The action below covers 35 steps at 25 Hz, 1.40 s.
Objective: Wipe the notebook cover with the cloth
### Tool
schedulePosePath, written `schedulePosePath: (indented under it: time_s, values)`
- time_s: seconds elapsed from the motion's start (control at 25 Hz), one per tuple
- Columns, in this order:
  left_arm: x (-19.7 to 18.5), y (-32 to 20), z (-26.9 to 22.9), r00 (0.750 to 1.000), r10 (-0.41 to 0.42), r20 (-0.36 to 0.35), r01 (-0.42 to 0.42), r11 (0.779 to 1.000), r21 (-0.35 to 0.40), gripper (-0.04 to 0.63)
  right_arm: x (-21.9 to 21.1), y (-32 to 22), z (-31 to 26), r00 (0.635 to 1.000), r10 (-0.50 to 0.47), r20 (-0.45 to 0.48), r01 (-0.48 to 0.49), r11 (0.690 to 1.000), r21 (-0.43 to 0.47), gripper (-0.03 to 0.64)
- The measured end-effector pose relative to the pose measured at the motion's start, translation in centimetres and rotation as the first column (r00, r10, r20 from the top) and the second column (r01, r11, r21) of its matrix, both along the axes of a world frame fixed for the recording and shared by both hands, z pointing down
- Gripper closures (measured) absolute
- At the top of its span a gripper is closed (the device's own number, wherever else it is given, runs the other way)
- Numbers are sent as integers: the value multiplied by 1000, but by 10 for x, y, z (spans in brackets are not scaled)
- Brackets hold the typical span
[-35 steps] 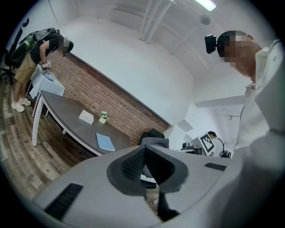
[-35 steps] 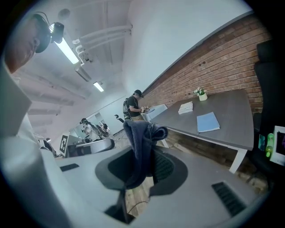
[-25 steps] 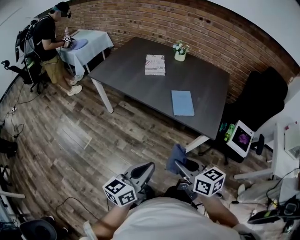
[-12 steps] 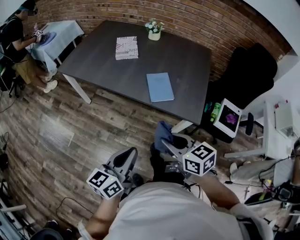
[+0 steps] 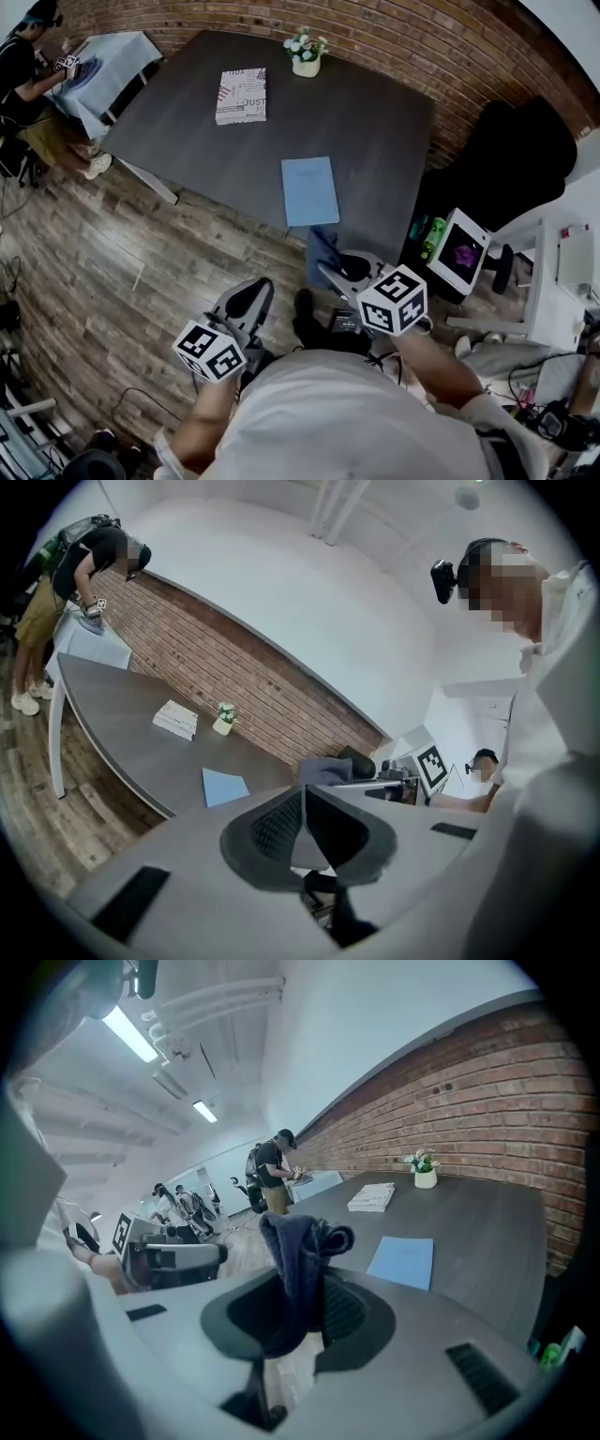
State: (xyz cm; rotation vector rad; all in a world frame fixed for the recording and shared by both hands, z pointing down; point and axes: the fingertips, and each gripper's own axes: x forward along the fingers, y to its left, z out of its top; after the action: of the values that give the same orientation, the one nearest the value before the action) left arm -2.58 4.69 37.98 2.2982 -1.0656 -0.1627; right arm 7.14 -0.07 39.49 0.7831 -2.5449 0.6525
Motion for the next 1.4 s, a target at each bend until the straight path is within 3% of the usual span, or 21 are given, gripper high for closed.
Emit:
schedulePosePath:
  time_s: [0.36, 0.72, 1.04, 1.4]
  values:
    - [30, -52, 35, 998, -8, 58, 12, 997, -75, 586, 33, -70, 23, 997, -39, -63, 38, 999, -16, 526]
    - [25, -76, 68, 997, 19, 75, -8, 990, -139, 584, 25, -100, 41, 976, -80, -201, 85, 996, 16, 526]
    - [24, -94, 100, 991, 97, 96, -77, 978, -195, 564, 20, -119, 64, 927, -114, -356, 140, 989, 47, 526]
    - [26, -116, 133, 985, 126, 114, -96, 966, -240, 523, 10, -153, 102, 830, -185, -526, 241, 970, 40, 526]
